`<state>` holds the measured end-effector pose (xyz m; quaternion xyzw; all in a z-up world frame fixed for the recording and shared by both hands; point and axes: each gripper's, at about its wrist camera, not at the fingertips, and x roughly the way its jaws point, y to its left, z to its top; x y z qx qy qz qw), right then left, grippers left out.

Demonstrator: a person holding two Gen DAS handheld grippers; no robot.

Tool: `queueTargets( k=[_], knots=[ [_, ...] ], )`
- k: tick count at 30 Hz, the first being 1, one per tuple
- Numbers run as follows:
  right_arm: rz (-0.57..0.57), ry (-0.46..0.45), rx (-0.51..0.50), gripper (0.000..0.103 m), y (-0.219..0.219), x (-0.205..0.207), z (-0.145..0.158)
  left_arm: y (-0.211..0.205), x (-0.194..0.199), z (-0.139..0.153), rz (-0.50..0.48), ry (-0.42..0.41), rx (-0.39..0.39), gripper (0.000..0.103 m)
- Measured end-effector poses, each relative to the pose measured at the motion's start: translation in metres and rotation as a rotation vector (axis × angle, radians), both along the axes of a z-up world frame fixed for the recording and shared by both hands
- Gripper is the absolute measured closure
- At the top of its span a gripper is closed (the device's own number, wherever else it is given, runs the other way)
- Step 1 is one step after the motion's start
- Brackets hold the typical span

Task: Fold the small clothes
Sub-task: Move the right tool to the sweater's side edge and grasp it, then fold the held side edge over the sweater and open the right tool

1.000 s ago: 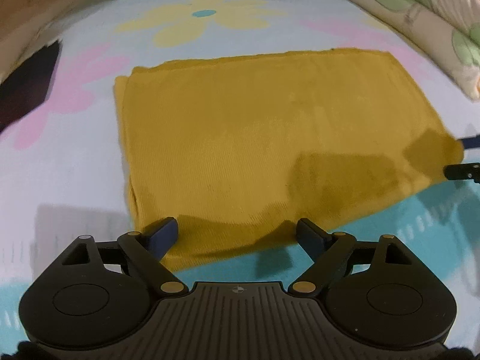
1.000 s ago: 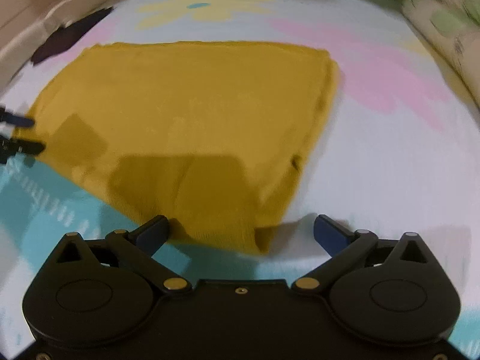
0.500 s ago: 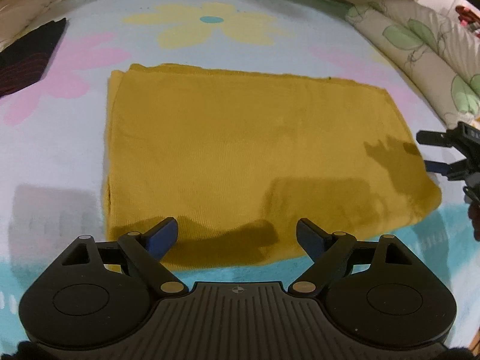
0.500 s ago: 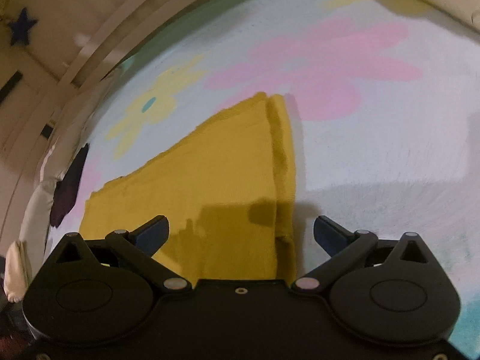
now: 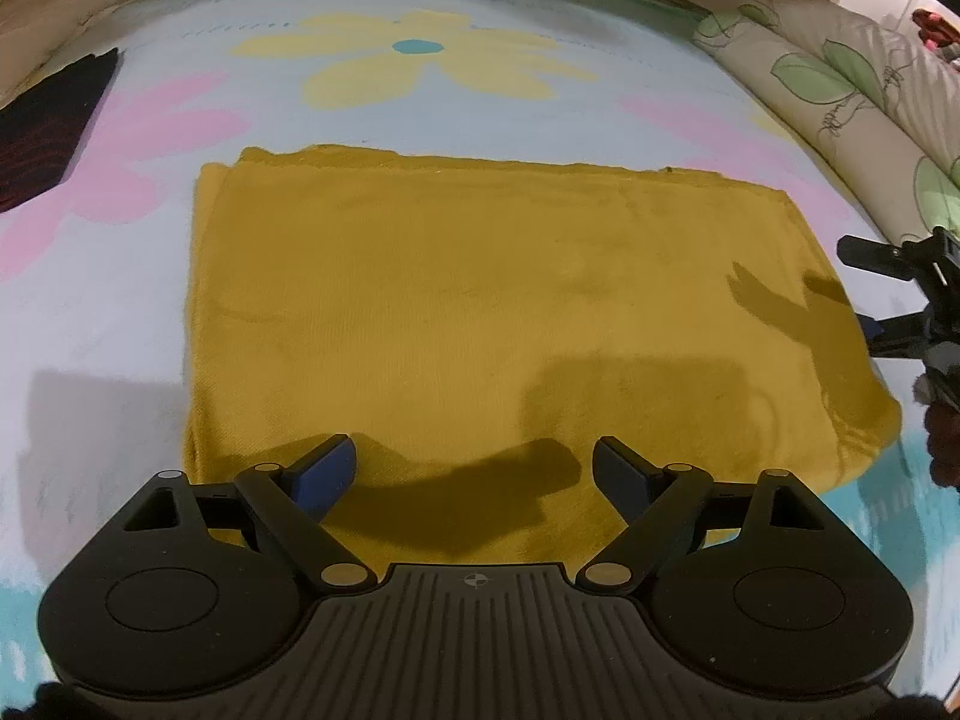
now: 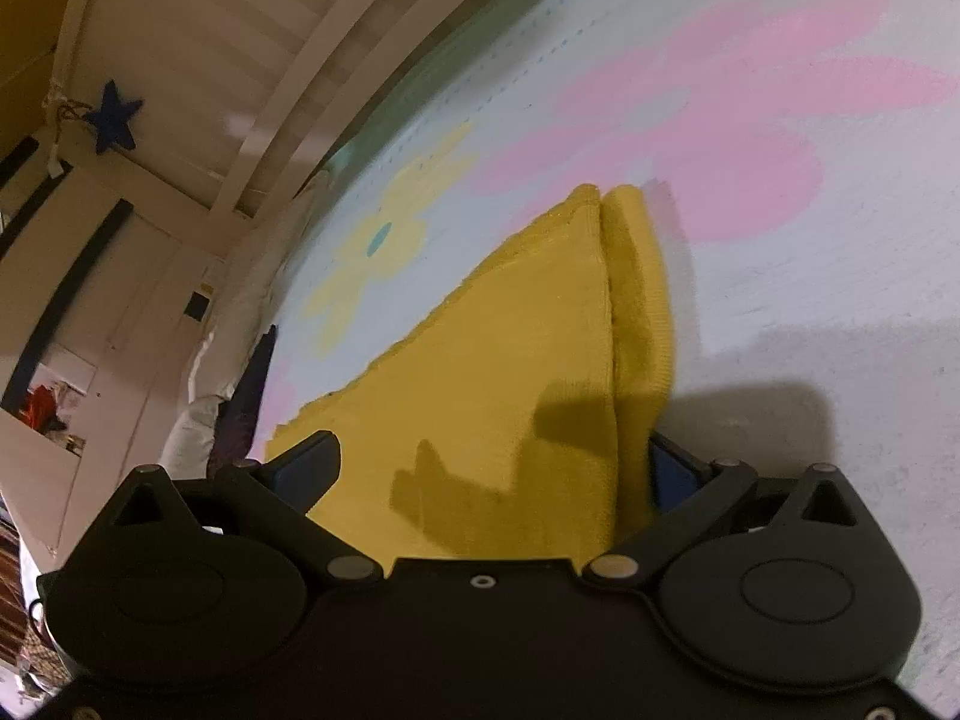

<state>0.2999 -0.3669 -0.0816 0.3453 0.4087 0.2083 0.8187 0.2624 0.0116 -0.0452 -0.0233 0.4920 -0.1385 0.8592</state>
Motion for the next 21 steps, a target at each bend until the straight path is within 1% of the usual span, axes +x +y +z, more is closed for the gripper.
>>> queueTargets(
  k=[4,5,6,7,8,9,10,12,15,17,19,21],
  knots=[
    [0.016,0.001,0.0,0.001,0.0,-0.001,0.001,-0.002,0.002,0.001,-0.003,-0.005,-0.001,0.017],
    [0.016,0.006,-0.005,0.004,-0.001,0.0,0.001,-0.002,0.003,0.001,-0.001,-0.005,-0.001,0.017],
    [0.011,0.013,-0.022,0.026,-0.003,0.0,0.0,-0.002,0.003,0.0,0.001,-0.006,-0.001,0.017],
    [0.008,0.04,-0.053,0.065,-0.004,0.002,-0.002,-0.002,0.003,0.0,0.003,-0.007,0.001,0.017],
    [0.01,0.088,-0.079,0.081,-0.007,0.002,-0.005,-0.001,0.004,0.0,0.007,-0.007,0.005,0.017],
    [0.012,0.082,-0.056,0.08,-0.008,0.0,-0.007,-0.002,0.004,0.0,0.011,-0.006,0.006,0.017],
    [0.017,0.075,-0.056,0.08,-0.007,-0.001,-0.007,-0.002,0.005,0.0,0.017,-0.006,0.005,0.017],
    [0.027,0.069,-0.128,0.081,-0.002,0.001,0.002,-0.004,0.01,0.001,0.035,-0.009,0.0,0.017],
    [0.031,0.043,-0.202,0.081,0.011,0.003,0.022,-0.014,0.023,0.002,0.048,-0.019,-0.012,0.017],
    [0.034,0.031,-0.228,0.081,0.019,0.002,0.032,-0.024,0.031,0.004,0.043,-0.035,-0.005,0.017],
    [0.033,0.042,-0.232,0.081,0.026,0.003,0.038,-0.037,0.036,0.003,0.025,-0.043,0.006,0.017],
    [0.034,0.048,-0.234,0.081,0.032,0.003,0.042,-0.048,0.037,-0.004,-0.014,-0.029,0.035,0.017]
  ],
)
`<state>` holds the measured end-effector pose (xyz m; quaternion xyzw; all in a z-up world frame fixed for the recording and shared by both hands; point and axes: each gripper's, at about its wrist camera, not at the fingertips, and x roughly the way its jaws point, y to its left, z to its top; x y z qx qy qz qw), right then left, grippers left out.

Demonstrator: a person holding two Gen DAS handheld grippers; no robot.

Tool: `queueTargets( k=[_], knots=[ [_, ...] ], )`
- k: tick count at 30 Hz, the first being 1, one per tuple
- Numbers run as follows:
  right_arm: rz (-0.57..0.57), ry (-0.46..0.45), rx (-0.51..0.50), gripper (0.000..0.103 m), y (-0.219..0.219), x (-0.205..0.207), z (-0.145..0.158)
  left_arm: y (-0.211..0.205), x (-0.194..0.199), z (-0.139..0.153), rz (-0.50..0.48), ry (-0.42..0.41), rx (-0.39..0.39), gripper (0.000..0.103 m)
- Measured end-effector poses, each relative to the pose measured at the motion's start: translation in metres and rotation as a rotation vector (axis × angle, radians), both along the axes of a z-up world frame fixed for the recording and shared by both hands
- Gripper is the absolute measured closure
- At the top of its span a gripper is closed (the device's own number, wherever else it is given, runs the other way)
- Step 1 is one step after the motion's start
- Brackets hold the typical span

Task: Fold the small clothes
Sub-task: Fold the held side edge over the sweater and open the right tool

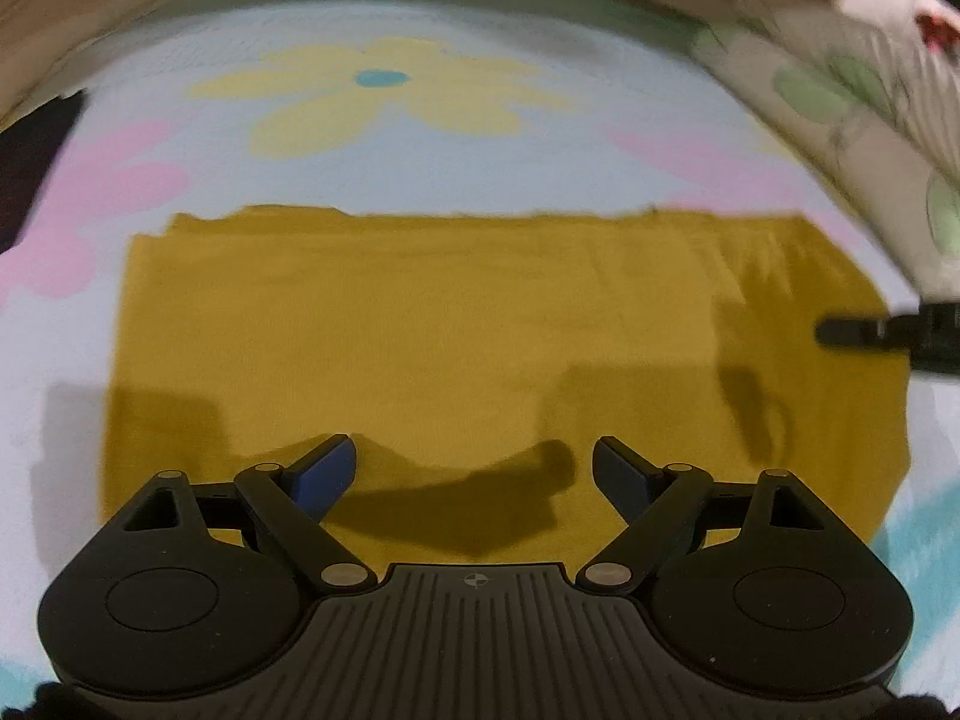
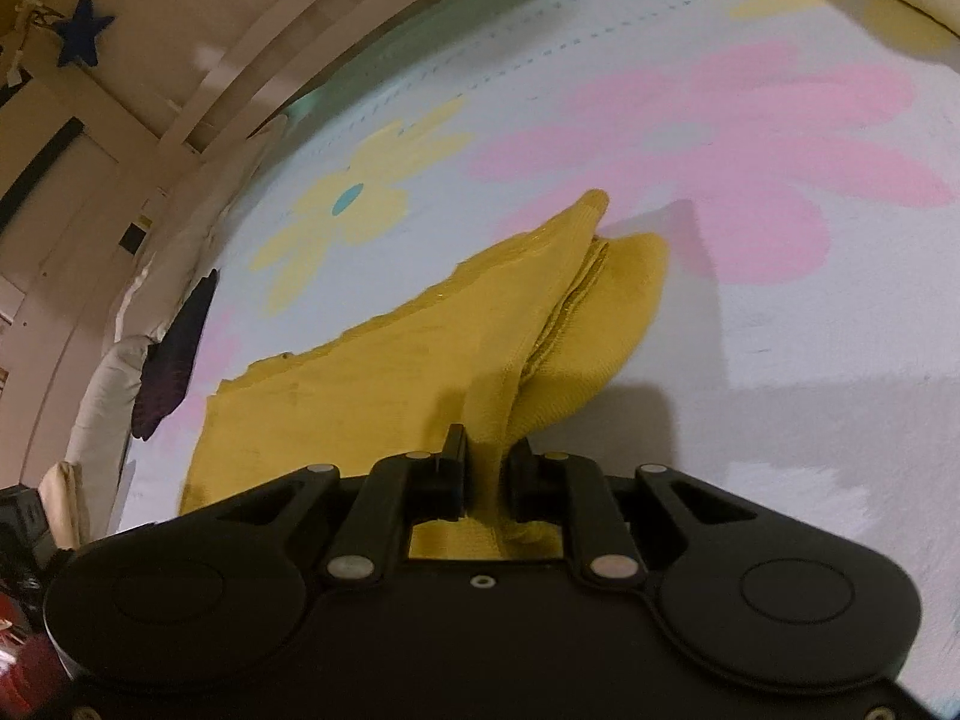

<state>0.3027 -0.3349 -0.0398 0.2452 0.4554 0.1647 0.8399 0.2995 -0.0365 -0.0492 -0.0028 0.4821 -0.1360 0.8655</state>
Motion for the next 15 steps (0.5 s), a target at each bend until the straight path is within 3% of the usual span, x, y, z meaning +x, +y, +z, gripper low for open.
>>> queueTargets(
  k=[2,4,7,15],
  knots=[
    [-0.001,-0.001,-0.004,0.081,0.004,0.0,0.002,-0.013,-0.004,-0.006,-0.06,-0.007,0.083,0.017],
    [-0.005,0.007,-0.009,0.081,0.009,0.0,0.002,-0.015,-0.006,-0.005,-0.091,-0.017,0.109,0.017],
    [0.009,0.003,-0.019,0.081,0.016,-0.001,0.005,0.005,-0.004,0.005,-0.043,-0.022,0.034,0.017],
    [0.067,0.006,0.019,0.081,0.061,0.0,0.004,0.08,-0.001,0.035,0.126,-0.09,-0.029,0.017]
  ],
)
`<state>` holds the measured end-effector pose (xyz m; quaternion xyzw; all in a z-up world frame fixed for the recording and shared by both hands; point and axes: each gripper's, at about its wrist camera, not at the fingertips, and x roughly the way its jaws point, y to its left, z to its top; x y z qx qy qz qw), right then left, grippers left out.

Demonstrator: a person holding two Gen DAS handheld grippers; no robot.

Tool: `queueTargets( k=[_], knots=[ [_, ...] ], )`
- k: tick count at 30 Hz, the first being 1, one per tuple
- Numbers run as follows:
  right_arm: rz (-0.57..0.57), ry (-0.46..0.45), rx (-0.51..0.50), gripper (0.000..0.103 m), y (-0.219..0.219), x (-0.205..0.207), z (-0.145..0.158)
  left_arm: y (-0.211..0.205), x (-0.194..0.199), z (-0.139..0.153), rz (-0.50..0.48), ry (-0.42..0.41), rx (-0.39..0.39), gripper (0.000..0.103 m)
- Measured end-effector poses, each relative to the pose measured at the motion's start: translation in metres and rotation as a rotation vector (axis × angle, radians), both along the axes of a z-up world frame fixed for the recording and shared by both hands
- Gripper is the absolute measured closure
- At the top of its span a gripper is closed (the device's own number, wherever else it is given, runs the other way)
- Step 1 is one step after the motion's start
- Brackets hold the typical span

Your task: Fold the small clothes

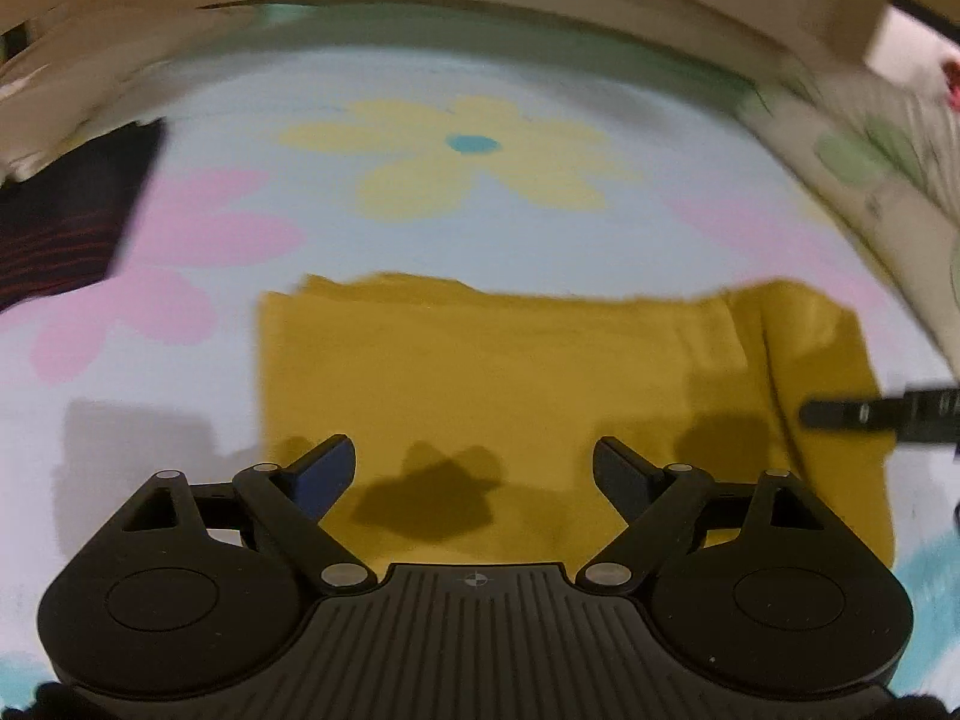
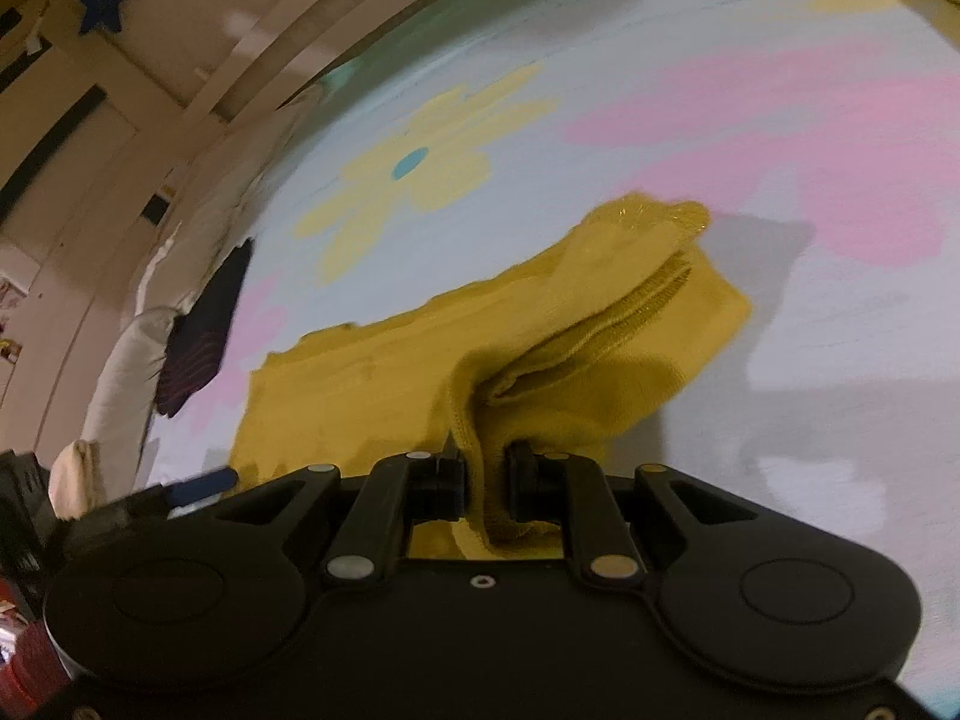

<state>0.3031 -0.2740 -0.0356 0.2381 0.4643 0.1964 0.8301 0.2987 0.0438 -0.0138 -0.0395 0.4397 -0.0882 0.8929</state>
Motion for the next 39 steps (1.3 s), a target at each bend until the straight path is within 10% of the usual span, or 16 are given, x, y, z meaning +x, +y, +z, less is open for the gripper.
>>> queueTargets(
  k=[19,29,39],
  knots=[
    [0.08,0.014,0.158,0.081,0.108,0.01,0.005,0.095,0.002,0.004,0.204,0.022,-0.099,0.017],
    [0.14,0.022,0.04,0.081,0.17,0.008,-0.001,0.115,0.0,0.0,0.231,0.034,-0.123,0.017],
    [0.242,-0.049,0.123,0.05,0.184,-0.001,0.014,0.118,0.001,0.0,0.237,0.039,-0.129,0.017]
  ],
)
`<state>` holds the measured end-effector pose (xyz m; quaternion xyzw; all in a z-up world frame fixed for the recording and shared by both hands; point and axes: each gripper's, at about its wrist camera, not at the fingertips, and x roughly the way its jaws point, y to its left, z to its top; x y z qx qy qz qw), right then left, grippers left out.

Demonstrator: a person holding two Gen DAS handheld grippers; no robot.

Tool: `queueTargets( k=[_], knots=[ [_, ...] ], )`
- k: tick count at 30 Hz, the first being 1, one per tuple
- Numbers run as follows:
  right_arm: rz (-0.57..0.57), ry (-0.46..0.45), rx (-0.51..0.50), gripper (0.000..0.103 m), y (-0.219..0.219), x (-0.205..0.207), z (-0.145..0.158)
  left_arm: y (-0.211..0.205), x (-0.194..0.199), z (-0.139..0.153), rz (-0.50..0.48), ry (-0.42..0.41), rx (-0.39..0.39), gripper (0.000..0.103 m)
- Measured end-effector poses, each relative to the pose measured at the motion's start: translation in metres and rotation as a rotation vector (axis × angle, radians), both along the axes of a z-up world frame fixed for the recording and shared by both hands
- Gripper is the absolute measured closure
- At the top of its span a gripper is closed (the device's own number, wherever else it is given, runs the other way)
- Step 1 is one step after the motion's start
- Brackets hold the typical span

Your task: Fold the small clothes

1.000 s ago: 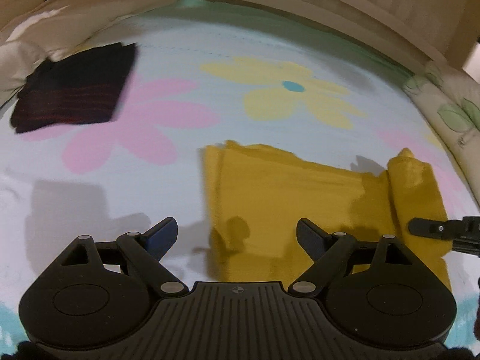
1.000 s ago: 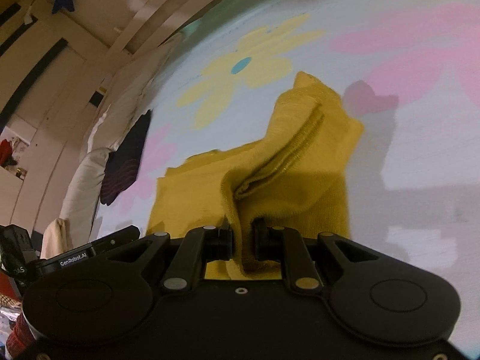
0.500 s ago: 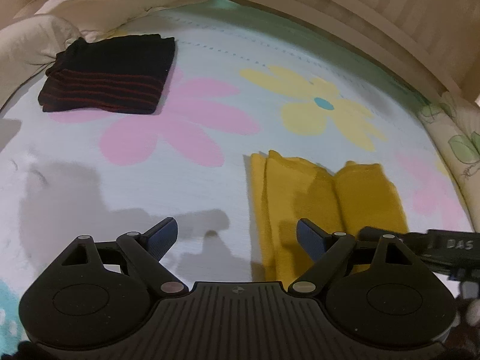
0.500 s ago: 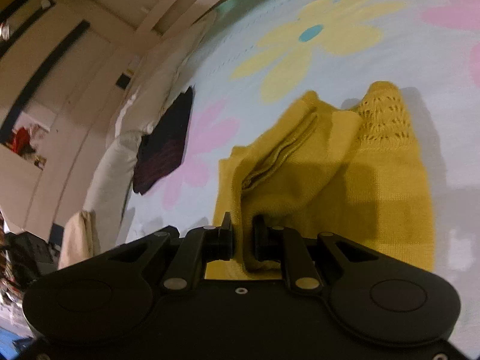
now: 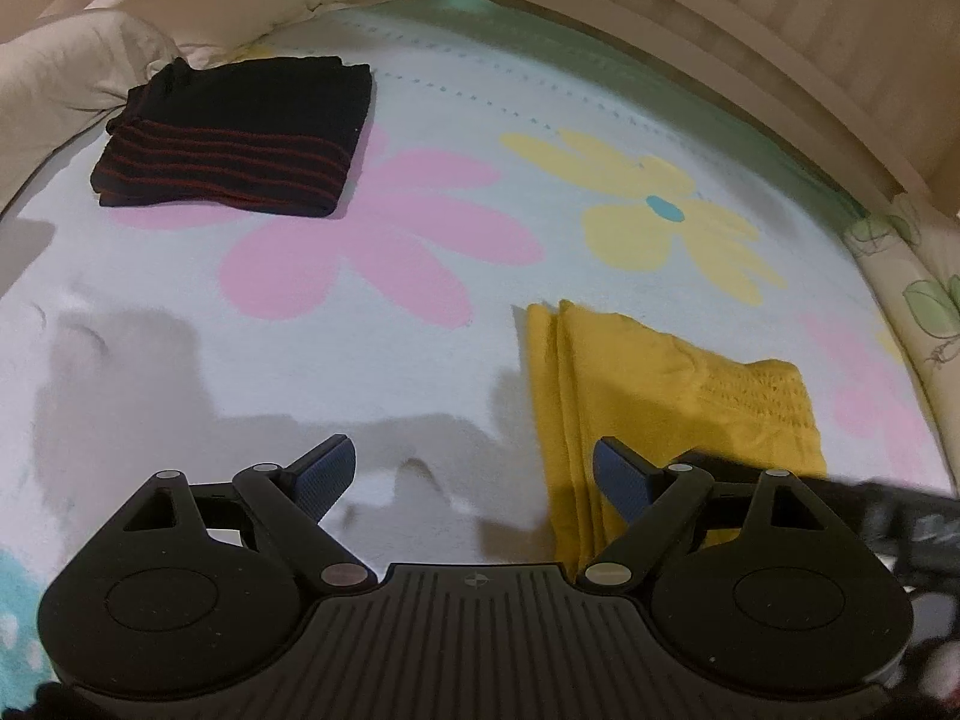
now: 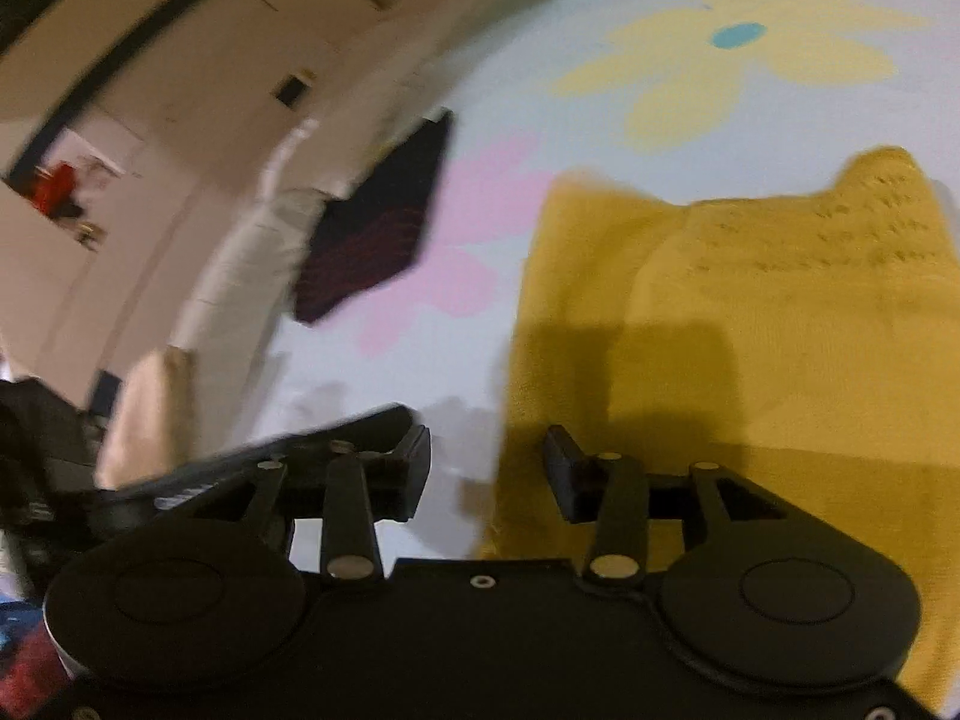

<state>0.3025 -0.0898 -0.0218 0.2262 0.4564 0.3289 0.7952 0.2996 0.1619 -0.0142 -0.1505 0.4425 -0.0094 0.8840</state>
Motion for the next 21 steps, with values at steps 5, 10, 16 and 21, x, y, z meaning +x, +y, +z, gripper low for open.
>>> queueTargets(
  k=[5,10,16,21],
  knots=[
    [-0.042,-0.052,0.015,0.05,-0.033,-0.006,0.017,-0.007,0.001,0.003,-0.019,-0.009,0.004,0.017],
    [-0.028,-0.07,-0.137,0.05,-0.047,-0.017,0.008,-0.031,0.003,0.005,-0.083,-0.02,0.021,0.017],
    [0.118,-0.048,-0.245,0.05,-0.031,-0.048,-0.022,-0.065,0.005,-0.004,-0.178,-0.021,0.062,0.016],
    [0.248,-0.102,-0.246,0.047,-0.014,-0.075,-0.023,-0.08,0.007,-0.022,-0.217,0.002,0.139,0.016]
  ],
)
